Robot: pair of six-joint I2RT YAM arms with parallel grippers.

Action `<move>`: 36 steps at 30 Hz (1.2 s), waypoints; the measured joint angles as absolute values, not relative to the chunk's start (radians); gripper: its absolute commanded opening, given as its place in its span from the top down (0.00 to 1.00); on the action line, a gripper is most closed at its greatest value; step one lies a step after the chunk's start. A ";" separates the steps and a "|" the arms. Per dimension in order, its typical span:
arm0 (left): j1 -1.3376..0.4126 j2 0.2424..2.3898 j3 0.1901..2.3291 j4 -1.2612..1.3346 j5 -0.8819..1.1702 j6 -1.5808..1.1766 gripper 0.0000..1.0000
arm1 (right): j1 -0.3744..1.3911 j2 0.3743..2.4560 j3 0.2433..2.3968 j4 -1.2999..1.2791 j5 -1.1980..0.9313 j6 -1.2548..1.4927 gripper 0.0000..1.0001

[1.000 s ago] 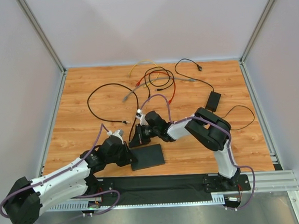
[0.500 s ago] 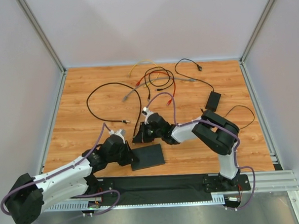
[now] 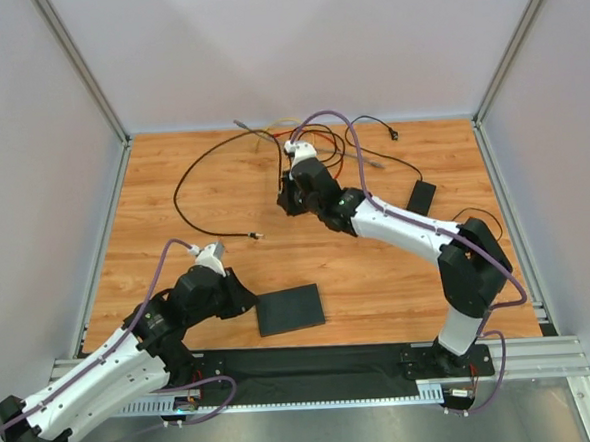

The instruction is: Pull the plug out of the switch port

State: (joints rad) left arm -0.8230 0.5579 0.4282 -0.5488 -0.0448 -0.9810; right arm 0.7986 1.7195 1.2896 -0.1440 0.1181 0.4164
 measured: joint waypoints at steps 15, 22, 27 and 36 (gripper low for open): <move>-0.823 0.588 0.455 -0.601 -0.076 -0.955 0.74 | 0.585 2.023 1.484 -0.447 0.344 0.115 1.00; -0.823 0.670 0.453 -0.569 -0.060 -0.952 0.73 | 0.549 2.060 1.552 -0.494 0.373 0.129 0.49; -0.823 0.641 0.453 -0.567 -0.053 -0.944 0.67 | 0.551 2.067 1.562 -0.511 0.405 0.152 0.38; -0.823 0.616 0.453 -0.628 -0.086 -0.956 0.53 | 0.612 1.752 1.344 -0.556 0.318 0.247 0.32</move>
